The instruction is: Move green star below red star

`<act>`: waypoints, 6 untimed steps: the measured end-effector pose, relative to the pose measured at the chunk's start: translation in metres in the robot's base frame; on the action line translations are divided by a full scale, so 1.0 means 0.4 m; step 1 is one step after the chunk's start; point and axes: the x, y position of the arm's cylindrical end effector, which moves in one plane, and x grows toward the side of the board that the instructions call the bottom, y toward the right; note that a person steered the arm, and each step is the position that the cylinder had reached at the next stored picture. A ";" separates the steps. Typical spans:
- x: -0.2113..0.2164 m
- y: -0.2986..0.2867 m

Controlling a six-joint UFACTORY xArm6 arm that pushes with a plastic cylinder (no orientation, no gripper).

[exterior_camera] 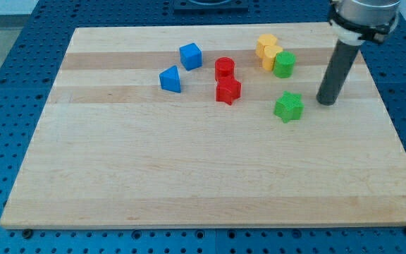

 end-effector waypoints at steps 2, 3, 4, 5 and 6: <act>0.028 -0.116; 0.078 -0.190; 0.088 -0.245; 0.088 -0.268; 0.088 -0.314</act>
